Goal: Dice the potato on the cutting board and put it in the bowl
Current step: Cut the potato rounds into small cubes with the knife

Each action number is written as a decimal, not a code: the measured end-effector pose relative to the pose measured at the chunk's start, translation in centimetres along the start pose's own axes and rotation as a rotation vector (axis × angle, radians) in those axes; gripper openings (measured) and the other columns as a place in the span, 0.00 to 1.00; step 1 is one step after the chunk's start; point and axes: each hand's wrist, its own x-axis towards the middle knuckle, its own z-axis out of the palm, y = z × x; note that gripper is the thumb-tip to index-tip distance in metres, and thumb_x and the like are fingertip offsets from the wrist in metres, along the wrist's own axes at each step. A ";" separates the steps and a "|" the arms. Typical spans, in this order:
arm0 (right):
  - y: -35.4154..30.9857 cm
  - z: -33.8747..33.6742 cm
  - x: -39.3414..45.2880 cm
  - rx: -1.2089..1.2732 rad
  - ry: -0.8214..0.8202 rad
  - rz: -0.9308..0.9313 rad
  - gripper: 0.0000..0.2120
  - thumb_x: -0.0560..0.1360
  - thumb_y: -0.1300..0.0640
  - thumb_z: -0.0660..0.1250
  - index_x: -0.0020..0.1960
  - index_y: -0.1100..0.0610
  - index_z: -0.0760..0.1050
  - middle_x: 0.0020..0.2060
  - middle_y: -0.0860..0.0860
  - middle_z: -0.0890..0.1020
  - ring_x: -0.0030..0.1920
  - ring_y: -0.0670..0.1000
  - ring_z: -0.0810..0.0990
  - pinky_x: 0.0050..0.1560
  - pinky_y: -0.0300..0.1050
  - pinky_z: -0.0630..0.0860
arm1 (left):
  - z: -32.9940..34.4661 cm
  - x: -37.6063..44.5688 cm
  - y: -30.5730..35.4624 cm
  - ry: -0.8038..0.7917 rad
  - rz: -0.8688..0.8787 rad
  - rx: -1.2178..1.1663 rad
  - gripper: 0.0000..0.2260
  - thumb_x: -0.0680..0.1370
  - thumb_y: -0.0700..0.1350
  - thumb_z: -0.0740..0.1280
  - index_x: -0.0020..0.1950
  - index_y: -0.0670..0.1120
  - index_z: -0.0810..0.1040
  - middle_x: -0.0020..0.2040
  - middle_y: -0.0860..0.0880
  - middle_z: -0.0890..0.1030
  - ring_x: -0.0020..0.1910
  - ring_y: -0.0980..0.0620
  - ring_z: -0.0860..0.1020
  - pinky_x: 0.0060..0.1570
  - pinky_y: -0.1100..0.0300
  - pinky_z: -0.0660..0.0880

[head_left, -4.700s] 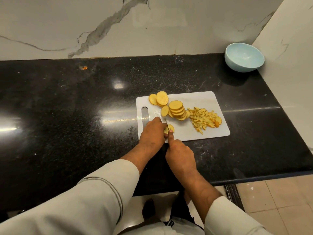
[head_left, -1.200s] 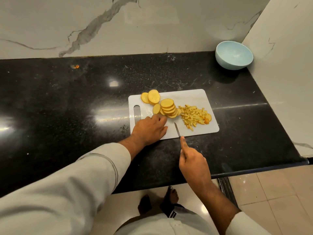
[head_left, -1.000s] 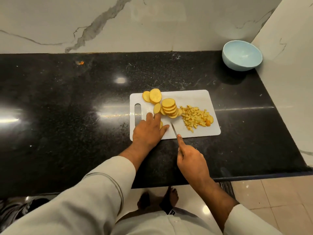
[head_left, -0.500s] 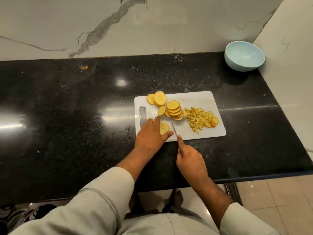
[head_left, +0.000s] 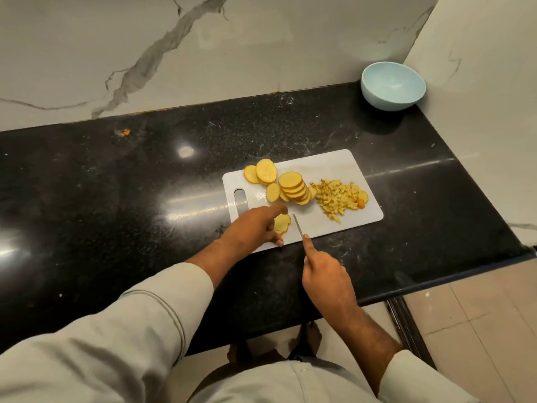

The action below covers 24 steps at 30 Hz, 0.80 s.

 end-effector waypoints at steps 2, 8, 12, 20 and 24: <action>0.0 0.0 -0.1 0.001 0.000 0.003 0.26 0.82 0.54 0.53 0.78 0.46 0.51 0.42 0.50 0.75 0.42 0.50 0.78 0.46 0.50 0.78 | 0.1 -0.1 0.1 0.026 0.015 0.041 0.26 0.67 0.46 0.77 0.61 0.51 0.72 0.40 0.56 0.72 0.40 0.55 0.73 0.40 0.61 0.69; 0.2 -0.1 -0.1 0.011 0.003 0.005 0.26 0.82 0.53 0.53 0.78 0.47 0.52 0.43 0.50 0.75 0.42 0.49 0.77 0.45 0.48 0.79 | -0.8 -0.8 -0.7 -0.047 0.081 0.277 0.08 0.75 0.47 0.71 0.50 0.44 0.80 0.48 0.47 0.77 0.48 0.47 0.76 0.46 0.54 0.74; 0.1 -0.2 0.2 0.005 -0.013 -0.004 0.26 0.82 0.53 0.53 0.78 0.47 0.50 0.43 0.50 0.74 0.42 0.48 0.77 0.45 0.48 0.79 | -0.6 -0.2 0.1 -0.014 0.115 0.259 0.07 0.75 0.45 0.70 0.50 0.43 0.82 0.48 0.46 0.77 0.48 0.46 0.77 0.44 0.60 0.70; 0.6 0.2 -1.1 0.037 0.007 0.005 0.25 0.82 0.52 0.53 0.78 0.47 0.51 0.43 0.49 0.75 0.43 0.49 0.77 0.46 0.49 0.78 | -0.2 -0.4 -0.3 0.116 -0.211 0.177 0.32 0.63 0.57 0.78 0.63 0.47 0.77 0.54 0.48 0.74 0.54 0.49 0.74 0.50 0.58 0.71; 0.7 0.5 -1.5 0.041 0.011 0.013 0.25 0.82 0.52 0.52 0.78 0.47 0.51 0.43 0.49 0.74 0.44 0.49 0.77 0.46 0.47 0.77 | 1.8 -1.2 0.7 0.266 -0.340 0.043 0.22 0.68 0.53 0.76 0.57 0.44 0.81 0.49 0.48 0.76 0.52 0.47 0.75 0.48 0.58 0.70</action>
